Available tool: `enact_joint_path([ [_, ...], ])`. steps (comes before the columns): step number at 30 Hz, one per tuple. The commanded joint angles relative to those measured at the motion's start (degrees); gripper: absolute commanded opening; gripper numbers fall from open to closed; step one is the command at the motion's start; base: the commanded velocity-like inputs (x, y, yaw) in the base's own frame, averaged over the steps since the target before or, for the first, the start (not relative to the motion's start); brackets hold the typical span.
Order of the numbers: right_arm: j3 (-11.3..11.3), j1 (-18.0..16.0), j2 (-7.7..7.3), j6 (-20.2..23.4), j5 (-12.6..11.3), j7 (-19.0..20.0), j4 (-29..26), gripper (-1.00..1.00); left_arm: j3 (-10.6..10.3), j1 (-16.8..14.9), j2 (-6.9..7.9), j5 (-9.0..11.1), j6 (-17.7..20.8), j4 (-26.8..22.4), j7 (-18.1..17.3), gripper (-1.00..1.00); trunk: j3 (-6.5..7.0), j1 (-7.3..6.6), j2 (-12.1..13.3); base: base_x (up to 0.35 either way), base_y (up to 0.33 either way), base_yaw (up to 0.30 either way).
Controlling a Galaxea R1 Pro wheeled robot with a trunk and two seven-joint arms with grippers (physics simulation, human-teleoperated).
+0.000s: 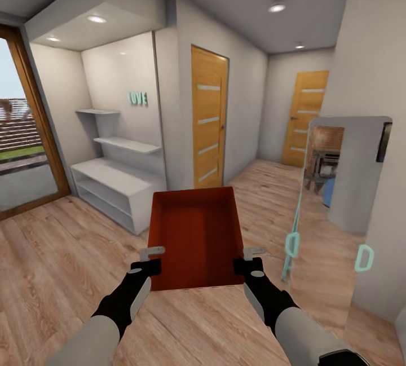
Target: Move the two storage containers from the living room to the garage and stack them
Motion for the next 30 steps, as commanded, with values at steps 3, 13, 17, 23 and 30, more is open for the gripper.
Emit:
enact_joint_path([
  [3,-3.9,-0.1,-0.1,-0.4,1.2,-1.1,-0.3,-1.0,4.3,0.0,0.18,0.3,0.4,0.1,1.9,-1.0,-0.11,0.06,-0.1,0.323,0.094,0.0],
  [13,-3.8,-0.1,-0.01,-0.3,1.2,-1.1,-0.3,-1.0,4.3,0.0,0.18,0.3,0.4,0.1,1.9,-1.0,-0.11,0.06,-0.1,0.323,0.095,0.0],
  [17,-3.9,-0.1,-0.01,-0.3,1.2,-1.1,-0.3,-1.0,4.3,0.0,0.18,0.3,0.4,0.1,1.9,-1.0,-0.11,0.06,-0.1,0.323,0.095,0.0],
  [23,-3.8,-0.1,-0.01,-0.3,1.2,-1.1,-0.3,-1.0,4.3,0.0,0.18,0.3,0.4,0.1,1.9,-1.0,-0.11,0.06,-0.1,0.323,0.095,0.0],
  [30,-3.8,-0.1,-0.01,-0.3,1.2,-1.1,-0.3,-1.0,4.3,0.0,0.18,0.3,0.4,0.0,1.9,-1.0,-0.11,0.06,-0.1,0.323,0.095,-0.032],
])
